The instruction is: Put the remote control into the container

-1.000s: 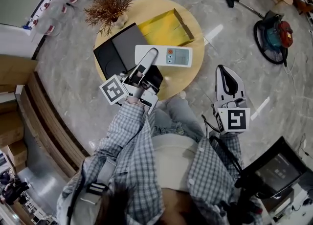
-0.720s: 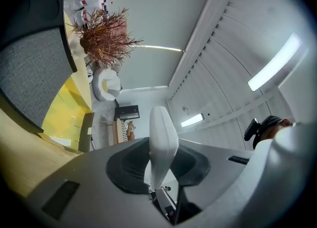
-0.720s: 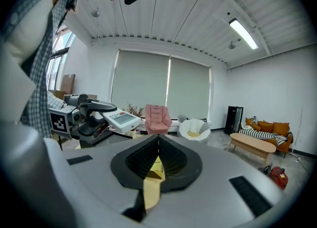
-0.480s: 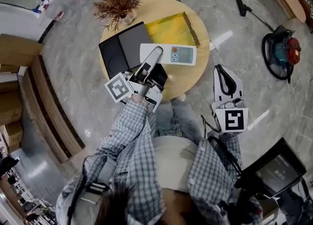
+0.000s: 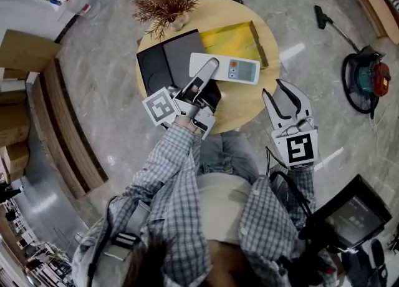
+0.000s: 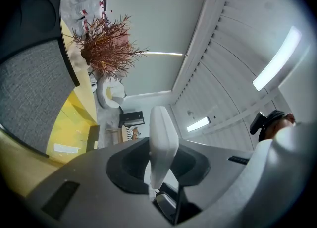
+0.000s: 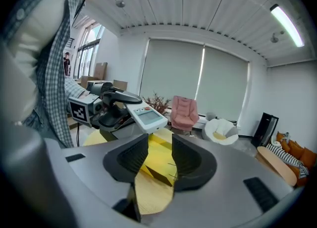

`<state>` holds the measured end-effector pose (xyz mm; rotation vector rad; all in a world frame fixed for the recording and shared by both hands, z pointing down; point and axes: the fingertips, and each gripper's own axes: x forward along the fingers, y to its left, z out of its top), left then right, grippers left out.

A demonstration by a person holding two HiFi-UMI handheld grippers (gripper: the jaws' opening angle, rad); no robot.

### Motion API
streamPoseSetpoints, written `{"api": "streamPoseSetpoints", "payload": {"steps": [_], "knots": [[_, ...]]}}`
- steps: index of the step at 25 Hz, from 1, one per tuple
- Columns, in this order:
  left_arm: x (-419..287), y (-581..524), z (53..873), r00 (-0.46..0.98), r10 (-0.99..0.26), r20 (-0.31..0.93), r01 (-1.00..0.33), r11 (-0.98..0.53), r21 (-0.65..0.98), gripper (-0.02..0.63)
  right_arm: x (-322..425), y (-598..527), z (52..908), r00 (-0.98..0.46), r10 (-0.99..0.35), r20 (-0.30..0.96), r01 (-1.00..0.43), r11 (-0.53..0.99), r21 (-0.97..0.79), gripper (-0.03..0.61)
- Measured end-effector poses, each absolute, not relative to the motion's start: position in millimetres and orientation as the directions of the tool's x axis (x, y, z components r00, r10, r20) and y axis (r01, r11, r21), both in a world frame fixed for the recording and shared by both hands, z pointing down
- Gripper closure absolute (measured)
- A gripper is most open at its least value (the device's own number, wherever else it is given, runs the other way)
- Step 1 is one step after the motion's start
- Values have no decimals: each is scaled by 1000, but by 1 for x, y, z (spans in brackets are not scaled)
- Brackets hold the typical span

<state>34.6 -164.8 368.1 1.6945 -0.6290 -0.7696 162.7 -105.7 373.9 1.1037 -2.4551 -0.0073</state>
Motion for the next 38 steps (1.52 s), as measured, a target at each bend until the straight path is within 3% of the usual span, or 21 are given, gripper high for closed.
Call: {"api": "streamPoseSetpoints", "payload": {"steps": [12,38], "knots": [[27,-205,387,674,-726,-133,-35,-212,977,517,116,-151,388,-636,-584,505,-578,794,190,322],[32,-228,440,741,-671,-32,-70,-124,990,517,84,-184,447,-597,-391,700,-340,914,221,316]]}}
